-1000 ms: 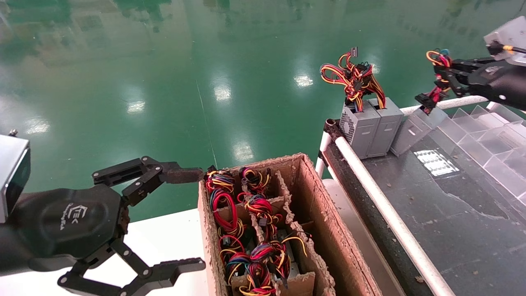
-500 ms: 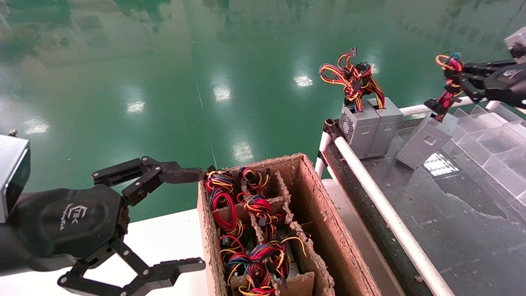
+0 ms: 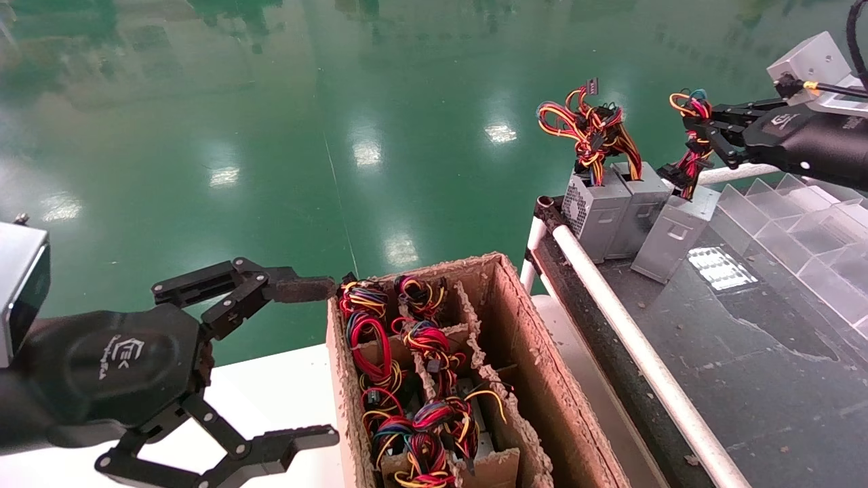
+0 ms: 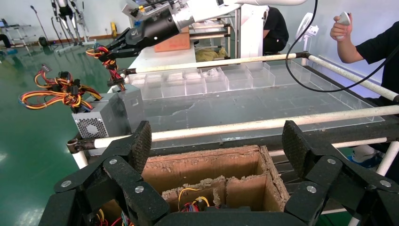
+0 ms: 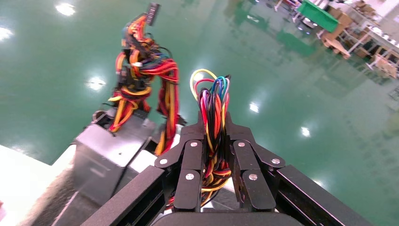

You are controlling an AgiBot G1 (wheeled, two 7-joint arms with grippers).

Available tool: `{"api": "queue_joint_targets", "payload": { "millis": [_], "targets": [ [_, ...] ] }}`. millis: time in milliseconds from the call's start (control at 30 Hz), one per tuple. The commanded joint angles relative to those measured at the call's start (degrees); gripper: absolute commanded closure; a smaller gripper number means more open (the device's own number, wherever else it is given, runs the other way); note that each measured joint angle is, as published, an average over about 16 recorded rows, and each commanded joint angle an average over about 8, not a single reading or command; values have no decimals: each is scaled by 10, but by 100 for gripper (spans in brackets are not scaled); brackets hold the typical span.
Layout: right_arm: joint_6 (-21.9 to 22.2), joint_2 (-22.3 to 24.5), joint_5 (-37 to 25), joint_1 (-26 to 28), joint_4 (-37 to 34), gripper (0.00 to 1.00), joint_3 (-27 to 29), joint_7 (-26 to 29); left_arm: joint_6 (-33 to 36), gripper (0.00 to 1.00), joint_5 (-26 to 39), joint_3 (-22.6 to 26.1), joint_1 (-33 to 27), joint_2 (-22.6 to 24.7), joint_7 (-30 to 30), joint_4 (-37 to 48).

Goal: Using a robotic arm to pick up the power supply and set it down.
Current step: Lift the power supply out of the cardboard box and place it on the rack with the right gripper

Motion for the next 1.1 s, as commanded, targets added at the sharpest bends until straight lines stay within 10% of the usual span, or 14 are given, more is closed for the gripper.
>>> {"api": "queue_joint_targets", "payload": {
  "millis": [33,800,867,1100],
  "targets": [
    [13,-7,0,0,-1,100,0,-1,0,0,0,0,0,0,0,0],
    [94,-74,-5,3,2,100,-4,-6,0,0,-1,1,0,0,0,0],
    [99,-77,-5,2,2,91,-4,-9,0,0,-1,1,0,0,0,0],
    [103,-81,-3,-4,1,7,-2,-15,0,0,-1,1,0,0,1,0]
  ]
}}
